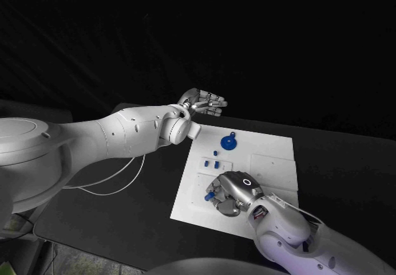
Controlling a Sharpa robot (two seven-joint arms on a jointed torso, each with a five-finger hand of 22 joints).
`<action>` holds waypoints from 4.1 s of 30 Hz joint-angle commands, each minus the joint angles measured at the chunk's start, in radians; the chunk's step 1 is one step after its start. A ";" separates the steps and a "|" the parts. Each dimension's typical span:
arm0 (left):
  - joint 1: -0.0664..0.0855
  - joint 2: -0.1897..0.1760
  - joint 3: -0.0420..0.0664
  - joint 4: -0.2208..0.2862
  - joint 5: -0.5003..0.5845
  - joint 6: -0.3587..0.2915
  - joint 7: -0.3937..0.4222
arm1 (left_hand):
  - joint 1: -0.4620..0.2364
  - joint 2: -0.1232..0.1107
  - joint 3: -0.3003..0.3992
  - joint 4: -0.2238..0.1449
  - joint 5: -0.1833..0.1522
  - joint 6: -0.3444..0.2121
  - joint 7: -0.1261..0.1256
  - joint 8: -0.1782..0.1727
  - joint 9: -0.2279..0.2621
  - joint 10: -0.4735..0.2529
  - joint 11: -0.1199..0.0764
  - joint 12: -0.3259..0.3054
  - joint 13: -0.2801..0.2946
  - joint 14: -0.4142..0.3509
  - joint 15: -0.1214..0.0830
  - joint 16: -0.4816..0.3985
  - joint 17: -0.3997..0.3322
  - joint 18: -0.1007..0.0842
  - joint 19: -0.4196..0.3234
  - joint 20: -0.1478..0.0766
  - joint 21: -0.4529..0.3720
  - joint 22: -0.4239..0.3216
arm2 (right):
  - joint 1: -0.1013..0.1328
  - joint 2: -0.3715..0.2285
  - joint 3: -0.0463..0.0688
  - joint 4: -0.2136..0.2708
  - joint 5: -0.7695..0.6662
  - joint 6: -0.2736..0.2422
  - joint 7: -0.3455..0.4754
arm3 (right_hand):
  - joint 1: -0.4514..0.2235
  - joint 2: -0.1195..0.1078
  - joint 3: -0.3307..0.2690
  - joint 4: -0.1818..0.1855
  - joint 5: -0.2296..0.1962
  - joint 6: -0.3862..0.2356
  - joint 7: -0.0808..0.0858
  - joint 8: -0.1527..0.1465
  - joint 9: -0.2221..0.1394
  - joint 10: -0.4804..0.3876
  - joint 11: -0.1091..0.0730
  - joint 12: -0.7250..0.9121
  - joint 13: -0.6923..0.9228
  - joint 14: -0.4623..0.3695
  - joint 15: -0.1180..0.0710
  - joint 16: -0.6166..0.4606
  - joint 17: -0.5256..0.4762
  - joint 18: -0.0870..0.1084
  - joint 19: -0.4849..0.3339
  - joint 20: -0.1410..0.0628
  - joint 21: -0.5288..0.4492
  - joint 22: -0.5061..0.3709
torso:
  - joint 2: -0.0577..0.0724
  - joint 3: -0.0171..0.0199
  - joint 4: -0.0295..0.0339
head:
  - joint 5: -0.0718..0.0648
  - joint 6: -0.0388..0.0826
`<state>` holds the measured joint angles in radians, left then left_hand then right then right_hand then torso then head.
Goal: Assemble the parts on the task board
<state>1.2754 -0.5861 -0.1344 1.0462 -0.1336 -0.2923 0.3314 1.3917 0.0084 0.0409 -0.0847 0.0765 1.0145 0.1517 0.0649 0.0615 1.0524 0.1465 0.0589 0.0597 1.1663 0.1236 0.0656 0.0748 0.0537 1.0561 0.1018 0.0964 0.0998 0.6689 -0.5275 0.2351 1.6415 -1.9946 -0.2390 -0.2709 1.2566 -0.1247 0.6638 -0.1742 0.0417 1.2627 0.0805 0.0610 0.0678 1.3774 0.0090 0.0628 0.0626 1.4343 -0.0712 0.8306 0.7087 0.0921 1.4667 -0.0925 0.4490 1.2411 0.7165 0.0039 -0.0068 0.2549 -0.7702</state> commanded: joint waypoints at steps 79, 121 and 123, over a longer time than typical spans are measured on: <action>-0.001 -0.009 0.001 0.004 -0.008 0.036 -0.014 | 0.001 0.003 -0.009 0.007 -0.006 -0.008 0.001 -0.001 0.001 -0.009 0.004 0.004 -0.001 -0.009 0.001 -0.002 0.000 0.013 -0.003 0.007 0.003 -0.005 | 0.010 -0.045 0.016 0.079 0.113 -0.196 -0.006 | 0.069 -0.093 -0.424 0.154 0.051 -0.241 0.022 0.003 -0.004 -0.272 0.066 0.095 -0.004 -0.015 0.045 0.017 -0.059 0.069 0.041 0.047 -0.144 -0.062 | -0.002 0.0011 -0.0050 | -0.037 0.022; -0.046 -0.127 0.001 0.091 -0.008 0.049 0.074 | -0.050 -0.007 -0.024 0.029 -0.009 -0.034 -0.026 -0.002 0.001 0.088 -0.031 0.001 -0.001 0.020 -0.013 -0.002 0.000 -0.008 -0.004 -0.006 0.005 -0.006 | 0.052 -0.429 0.179 0.086 0.869 0.281 -0.400 | -0.077 0.071 -0.774 0.252 0.390 -0.101 -0.029 0.003 0.198 -0.082 -0.044 0.985 1.084 0.009 -0.026 0.181 0.255 -0.012 0.051 -0.026 0.255 0.078 | -0.048 0.0125 -0.0323 | -0.195 0.055; -0.047 -0.127 0.001 0.094 -0.008 0.049 0.074 | -0.051 -0.007 -0.025 0.029 -0.010 -0.035 -0.025 -0.002 0.000 0.086 -0.030 0.001 -0.001 0.019 -0.013 -0.002 0.000 -0.007 -0.003 -0.005 0.005 -0.006 | 0.052 -0.423 0.174 0.089 0.857 0.277 -0.415 | -0.083 0.072 -0.785 0.255 0.386 -0.103 -0.028 0.002 0.197 -0.080 -0.043 0.982 1.090 0.010 -0.025 0.180 0.260 -0.012 0.052 -0.026 0.257 0.080 | -0.048 0.0125 -0.0319 | -0.194 0.057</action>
<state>1.2289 -0.7135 -0.1344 1.1356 -0.1406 -0.2569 0.3812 1.3517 0.0031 0.0215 -0.0542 0.0693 0.9851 0.1259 0.0649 0.0615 1.1434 0.1162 0.0589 0.0596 1.1863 0.1109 0.0656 0.0754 0.0537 1.0508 0.0998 0.0964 0.0935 0.7219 -0.9527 0.4098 1.7262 -1.1419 -0.0109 -0.5943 1.1712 -0.0576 -0.1195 0.0815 0.4262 1.1661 0.0518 0.0630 0.2661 1.2907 -0.0327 1.0486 1.1517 1.4396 -0.0979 1.0139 0.9686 0.0842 1.4668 -0.1181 0.7047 1.3081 0.6692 0.0166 -0.0391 0.0612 -0.7150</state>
